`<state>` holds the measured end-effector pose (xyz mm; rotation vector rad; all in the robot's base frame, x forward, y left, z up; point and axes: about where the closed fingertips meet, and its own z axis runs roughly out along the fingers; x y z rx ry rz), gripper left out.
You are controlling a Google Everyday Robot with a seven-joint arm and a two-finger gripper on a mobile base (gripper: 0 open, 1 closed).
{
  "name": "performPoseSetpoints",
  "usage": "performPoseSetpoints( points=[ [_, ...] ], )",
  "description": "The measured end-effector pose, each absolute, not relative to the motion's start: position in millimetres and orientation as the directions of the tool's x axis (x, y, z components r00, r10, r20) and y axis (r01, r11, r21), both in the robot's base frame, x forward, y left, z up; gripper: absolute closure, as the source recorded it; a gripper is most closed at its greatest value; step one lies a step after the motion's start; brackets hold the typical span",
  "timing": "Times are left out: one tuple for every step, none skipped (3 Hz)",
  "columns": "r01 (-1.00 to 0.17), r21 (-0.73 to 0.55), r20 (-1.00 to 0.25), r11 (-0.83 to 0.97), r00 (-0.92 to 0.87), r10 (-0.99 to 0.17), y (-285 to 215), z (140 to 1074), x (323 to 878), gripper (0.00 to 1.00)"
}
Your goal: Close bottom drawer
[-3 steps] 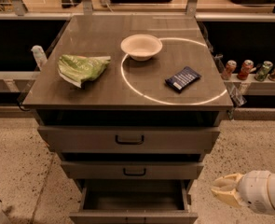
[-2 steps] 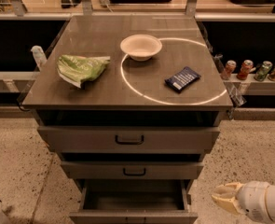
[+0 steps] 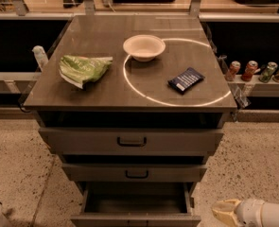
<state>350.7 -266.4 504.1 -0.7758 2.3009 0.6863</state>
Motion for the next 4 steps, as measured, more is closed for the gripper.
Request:
performPoseSetpoints(
  points=[
    [-0.65, 0.352, -0.667, 0.673, -0.679, -0.307, -265, 470, 350, 1.0],
    [-0.65, 0.353, -0.667, 0.673, -0.679, -0.307, -265, 470, 350, 1.0],
    [-0.613, 0.409, -0.651, 0.676, -0.715, -0.255, -269, 444, 353, 1.0],
    [-0.575, 0.508, -0.62, 0.641, -0.761, -0.192, -273, 402, 359, 1.0]
  ],
)
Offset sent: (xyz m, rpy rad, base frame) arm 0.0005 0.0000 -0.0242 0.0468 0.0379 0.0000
